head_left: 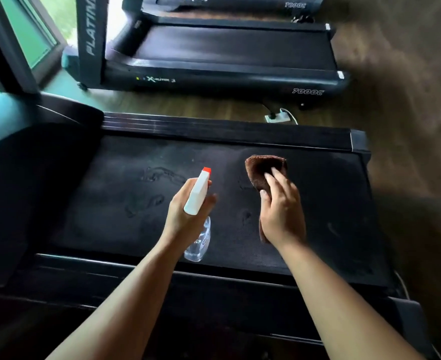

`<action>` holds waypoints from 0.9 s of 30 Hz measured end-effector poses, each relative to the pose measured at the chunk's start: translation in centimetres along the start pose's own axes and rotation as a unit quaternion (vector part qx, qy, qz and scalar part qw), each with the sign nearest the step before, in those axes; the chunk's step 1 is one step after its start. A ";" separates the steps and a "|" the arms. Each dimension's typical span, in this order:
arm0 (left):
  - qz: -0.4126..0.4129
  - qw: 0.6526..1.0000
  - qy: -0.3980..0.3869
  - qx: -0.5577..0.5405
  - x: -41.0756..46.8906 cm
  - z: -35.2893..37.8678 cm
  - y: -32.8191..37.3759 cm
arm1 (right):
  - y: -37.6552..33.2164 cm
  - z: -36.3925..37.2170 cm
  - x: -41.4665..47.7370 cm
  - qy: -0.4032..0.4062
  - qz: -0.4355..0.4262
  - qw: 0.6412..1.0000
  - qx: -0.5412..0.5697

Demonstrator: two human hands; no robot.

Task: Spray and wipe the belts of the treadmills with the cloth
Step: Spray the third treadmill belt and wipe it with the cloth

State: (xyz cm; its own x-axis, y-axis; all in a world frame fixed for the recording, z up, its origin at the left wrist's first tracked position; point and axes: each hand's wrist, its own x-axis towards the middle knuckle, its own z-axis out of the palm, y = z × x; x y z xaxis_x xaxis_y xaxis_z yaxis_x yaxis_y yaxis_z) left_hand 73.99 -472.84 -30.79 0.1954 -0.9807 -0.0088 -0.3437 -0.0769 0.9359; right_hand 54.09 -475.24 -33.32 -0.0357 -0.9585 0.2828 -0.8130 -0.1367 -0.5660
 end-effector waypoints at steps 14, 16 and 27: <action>0.044 0.998 0.029 -0.042 5.2 10.0 -18.7 | 14.6 17.4 -3.8 0.054 -0.004 0.998 -0.018; 0.057 0.997 0.027 -0.046 5.3 10.5 -19.9 | 15.2 18.6 -4.3 0.059 -0.003 0.998 -0.018; 0.090 0.993 0.027 -0.069 0.2 9.6 -20.9 | 13.5 16.9 -9.7 0.075 -0.013 0.997 -0.013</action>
State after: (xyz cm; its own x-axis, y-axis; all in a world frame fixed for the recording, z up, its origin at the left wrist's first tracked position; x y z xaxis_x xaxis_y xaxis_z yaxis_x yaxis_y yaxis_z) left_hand 72.44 -473.19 -53.77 0.1916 -0.9651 0.1784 -0.2494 0.1280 0.9599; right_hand 53.31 -471.98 -56.76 -0.1000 -0.9065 0.4102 -0.8290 -0.1521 -0.5382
